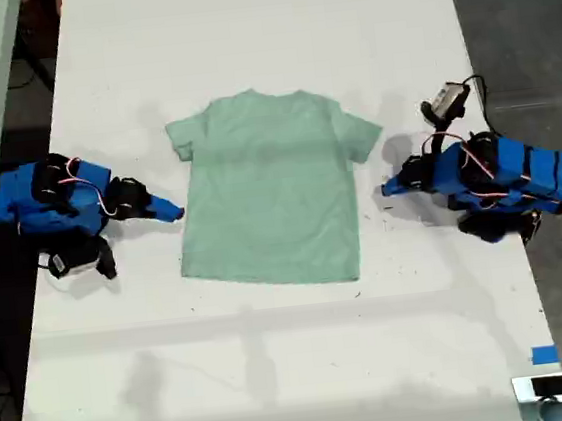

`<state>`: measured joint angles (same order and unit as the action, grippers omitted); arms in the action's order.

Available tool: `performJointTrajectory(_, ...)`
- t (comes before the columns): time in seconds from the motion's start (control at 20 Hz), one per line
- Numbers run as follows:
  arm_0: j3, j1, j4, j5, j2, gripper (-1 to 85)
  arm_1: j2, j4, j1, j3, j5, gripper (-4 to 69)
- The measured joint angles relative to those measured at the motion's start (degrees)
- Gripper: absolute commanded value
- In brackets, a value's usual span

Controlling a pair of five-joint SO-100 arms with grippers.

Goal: Fold t shirt

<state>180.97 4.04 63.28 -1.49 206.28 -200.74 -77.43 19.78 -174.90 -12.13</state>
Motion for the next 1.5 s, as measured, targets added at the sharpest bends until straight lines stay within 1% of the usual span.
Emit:
performJointTrajectory(0.3, 0.0, 0.0, 0.0, 0.0, 0.0, 7.3, 0.0, -0.44, -0.26, 0.35, 0.97, 2.2)
performJointTrajectory(0.35, 0.0, 0.0, 0.0, 0.0, 0.0, 7.3, 0.88, -1.14, 0.18, 2.72, 0.88, 2.2)
performJointTrajectory(0.45, 0.0, 0.0, 0.0, 0.0, 0.0, 7.3, 9.58, -1.67, 4.48, 13.27, -2.81, 1.9)
performJointTrajectory(0.5, 0.0, 0.0, 0.0, 0.0, 0.0, 7.3, 18.19, -2.64, 7.82, 21.27, -6.42, 5.5)
performJointTrajectory(0.6, 0.0, 0.0, 0.0, 0.0, 0.0, 7.3, 38.06, -4.39, 15.56, 38.58, -14.59, 18.6)
performJointTrajectory(0.65, 0.0, 0.0, 0.0, 0.0, 0.0, 7.4, 47.02, -4.39, 19.51, 45.53, -18.54, 23.3)
performJointTrajectory(0.7, 0.0, 0.0, 0.0, 0.0, 0.0, 7.4, 54.4, -4.22, 23.47, 50.27, -22.41, 26.2)
performJointTrajectory(0.75, 0.0, 0.0, 0.0, 0.0, 0.0, 7.4, 60.47, -4.22, 27.33, 52.91, -25.58, 26.5)
performJointTrajectory(0.8, 0.0, 0.0, 0.0, 0.0, 0.0, 7.4, 66.01, -3.16, 30.5, 55.72, -28.04, 25.1)
performJointTrajectory(0.85, 0.0, 0.0, 0.0, 0.0, 0.0, 7.4, 71.1, -1.32, 32.26, 57.22, -29.71, 22.8)
performJointTrajectory(0.9, 0.0, 0.0, 0.0, 0.0, 0.0, 7.4, 75.32, 0.79, 32.87, 57.57, -30.5, 22.1)
performJointTrajectory(1.15, 0.0, 0.0, 0.0, 0.0, 0.0, 7.5, 89.47, 15.73, 37.27, 54.93, -31.03, 21.3)
performJointTrajectory(1.25, 0.0, 0.0, 0.0, 0.0, 0.0, 7.5, 94.48, 19.78, 38.32, 54.23, -31.03, 19.1)
performJointTrajectory(1.3, 0.0, 0.0, 0.0, 0.0, 0.0, 7.5, 98.79, 19.34, 38.94, 55.99, -31.2, 17.1)
performJointTrajectory(1.35, 0.0, 0.0, 0.0, 0.0, 0.0, 7.6, 104.24, 17.23, 39.46, 60.47, -31.29, 12.0)
performJointTrajectory(1.4, 0.0, 0.0, 0.0, 0.0, 0.0, 7.7, 110.74, 13.54, 39.55, 66.18, -31.38, -1.1)
performJointTrajectory(1.5, 0.0, 0.0, 0.0, 0.0, 0.0, 7.9, 123.84, 5.36, 39.29, 80.33, -31.11, -1.0)
